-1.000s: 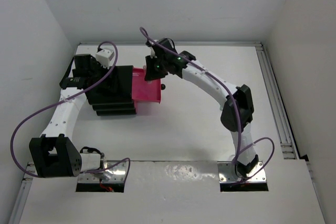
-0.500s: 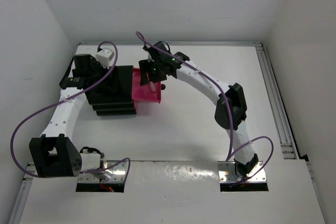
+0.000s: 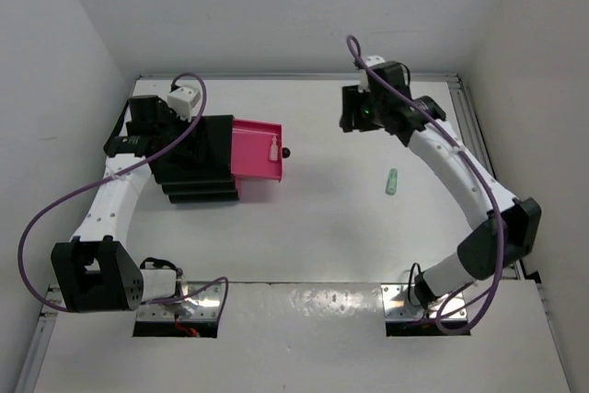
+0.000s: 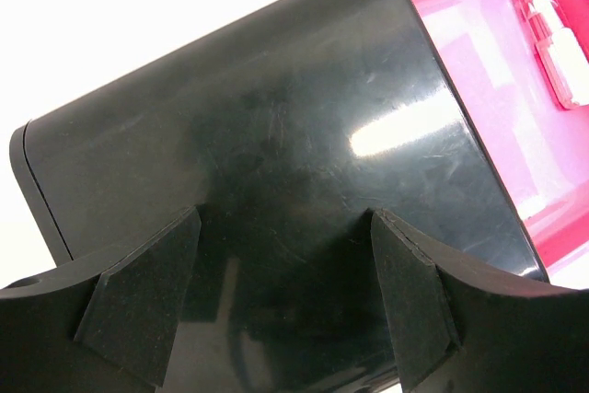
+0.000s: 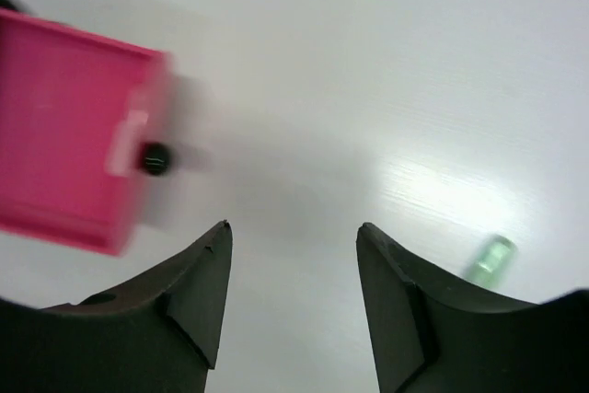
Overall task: Sort the stationery into containers
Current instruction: Place the stationery in the storage box, then pick up the stationery from the center of the board.
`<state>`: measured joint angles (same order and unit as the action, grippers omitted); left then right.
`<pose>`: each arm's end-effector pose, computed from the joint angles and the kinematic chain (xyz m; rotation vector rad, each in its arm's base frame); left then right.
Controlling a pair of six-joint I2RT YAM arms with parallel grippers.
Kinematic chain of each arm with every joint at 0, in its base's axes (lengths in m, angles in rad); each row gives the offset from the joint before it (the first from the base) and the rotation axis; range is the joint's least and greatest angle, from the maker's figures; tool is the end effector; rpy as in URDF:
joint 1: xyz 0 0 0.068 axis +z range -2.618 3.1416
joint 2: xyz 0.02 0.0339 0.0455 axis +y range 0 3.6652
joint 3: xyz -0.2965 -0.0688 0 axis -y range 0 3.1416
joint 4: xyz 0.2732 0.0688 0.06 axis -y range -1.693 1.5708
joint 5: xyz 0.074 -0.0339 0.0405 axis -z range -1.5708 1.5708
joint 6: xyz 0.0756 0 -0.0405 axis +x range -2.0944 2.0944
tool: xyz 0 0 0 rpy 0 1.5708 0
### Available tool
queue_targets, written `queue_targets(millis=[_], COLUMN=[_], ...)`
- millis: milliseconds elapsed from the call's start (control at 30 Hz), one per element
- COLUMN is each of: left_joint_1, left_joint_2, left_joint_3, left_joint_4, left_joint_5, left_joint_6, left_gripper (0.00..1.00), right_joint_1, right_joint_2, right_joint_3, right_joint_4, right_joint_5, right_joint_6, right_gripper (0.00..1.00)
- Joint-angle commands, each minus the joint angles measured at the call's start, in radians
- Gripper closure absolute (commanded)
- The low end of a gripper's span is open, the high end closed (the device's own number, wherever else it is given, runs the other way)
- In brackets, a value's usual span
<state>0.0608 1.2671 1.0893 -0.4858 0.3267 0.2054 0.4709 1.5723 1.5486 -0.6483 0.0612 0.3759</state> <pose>0.3264 -0.0044 0.3175 0.3345 2.1765 -0.2166 0.3692 0.1828 0.3705 -0.0743 2.2689 0.3865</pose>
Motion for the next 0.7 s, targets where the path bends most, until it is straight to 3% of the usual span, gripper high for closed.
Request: queue_targets(millis=[0, 233, 533, 667], left_joint_1=[0.013, 0.013, 0.013, 0.013], left_joint_2=[-0.008, -0.002, -0.005, -0.006], left_joint_3=[-0.039, -0.043, -0.043, -0.045], left_joint_4=[-0.111, -0.103, -0.1, -0.102], left_joint_5=[-0.005, -0.006, -0.015, -0.023], left_joint_6=[0.019, 0.009, -0.001, -0.003], left_gripper=[0.19, 0.19, 0.19, 0.19], right_joint_1=[-0.072, -0.241, -0.35, -0.39], right_joint_2=[-0.076, -0.153, 0.024, 0.132], right_joint_3=[-0.16, -0.396, -0.44, -0.407], right_joint_4=[-0.014, -0.013, -0.011, 0.009], right_joint_5=[0.061, -0.007, 0.101, 0.042], right_joint_6=[-0.118, -0.227, -0.103, -0.058], right_gripper=[0.44, 0.42, 0.41, 0.41])
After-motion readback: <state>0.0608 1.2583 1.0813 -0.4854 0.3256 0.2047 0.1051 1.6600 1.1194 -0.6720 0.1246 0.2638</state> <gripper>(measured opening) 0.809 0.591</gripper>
